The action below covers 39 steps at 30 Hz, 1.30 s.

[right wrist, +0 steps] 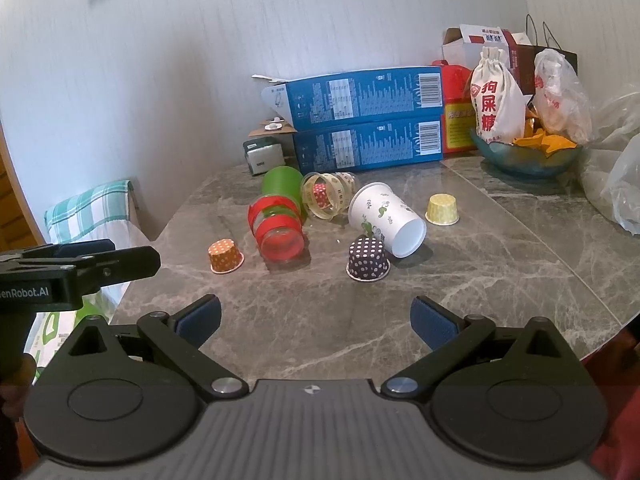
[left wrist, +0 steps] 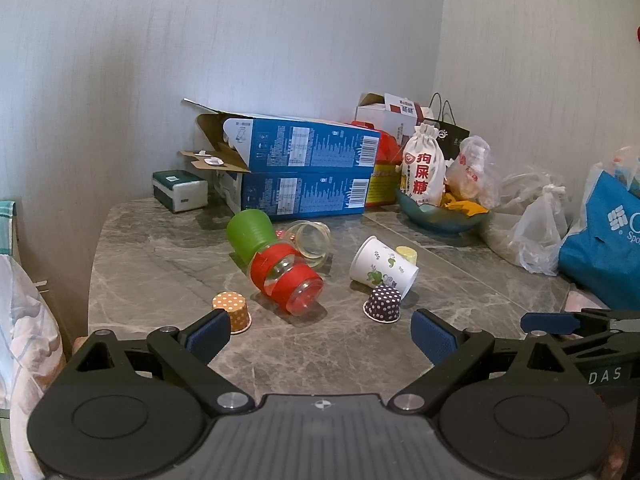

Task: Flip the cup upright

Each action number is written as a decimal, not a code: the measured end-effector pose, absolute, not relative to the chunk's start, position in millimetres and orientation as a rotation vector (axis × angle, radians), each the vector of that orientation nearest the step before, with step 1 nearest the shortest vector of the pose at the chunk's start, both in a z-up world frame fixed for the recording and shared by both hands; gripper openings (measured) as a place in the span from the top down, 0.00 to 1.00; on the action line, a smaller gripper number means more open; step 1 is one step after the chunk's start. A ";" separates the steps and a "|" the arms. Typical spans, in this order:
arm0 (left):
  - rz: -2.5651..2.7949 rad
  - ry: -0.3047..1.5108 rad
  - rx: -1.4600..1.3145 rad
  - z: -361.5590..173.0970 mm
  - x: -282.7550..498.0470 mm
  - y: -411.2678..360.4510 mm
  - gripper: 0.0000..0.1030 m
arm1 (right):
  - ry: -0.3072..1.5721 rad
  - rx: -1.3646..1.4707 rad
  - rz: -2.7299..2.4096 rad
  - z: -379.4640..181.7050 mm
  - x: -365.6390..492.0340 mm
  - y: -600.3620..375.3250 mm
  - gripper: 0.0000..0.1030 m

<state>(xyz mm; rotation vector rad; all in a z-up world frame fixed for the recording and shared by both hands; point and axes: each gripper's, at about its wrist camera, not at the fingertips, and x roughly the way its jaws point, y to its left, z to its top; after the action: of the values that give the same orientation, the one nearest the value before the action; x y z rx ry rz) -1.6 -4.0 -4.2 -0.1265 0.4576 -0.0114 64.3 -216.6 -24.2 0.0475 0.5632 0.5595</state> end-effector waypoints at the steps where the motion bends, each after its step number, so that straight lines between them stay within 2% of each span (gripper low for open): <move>1: -0.012 0.457 -0.126 -4.4 -1.8 -4.1 0.05 | 0.562 0.048 0.559 -24.3 64.3 -216.6 0.01; 39: -0.001 0.471 -0.160 -5.2 0.3 1.1 0.05 | 0.585 0.049 0.562 -25.9 67.9 -215.6 0.01</move>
<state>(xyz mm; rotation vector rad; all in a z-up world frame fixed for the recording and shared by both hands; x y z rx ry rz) 0.3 1.1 -5.2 -0.1601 0.4707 -0.0010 67.9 -215.6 -25.9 0.0489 0.5851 0.5620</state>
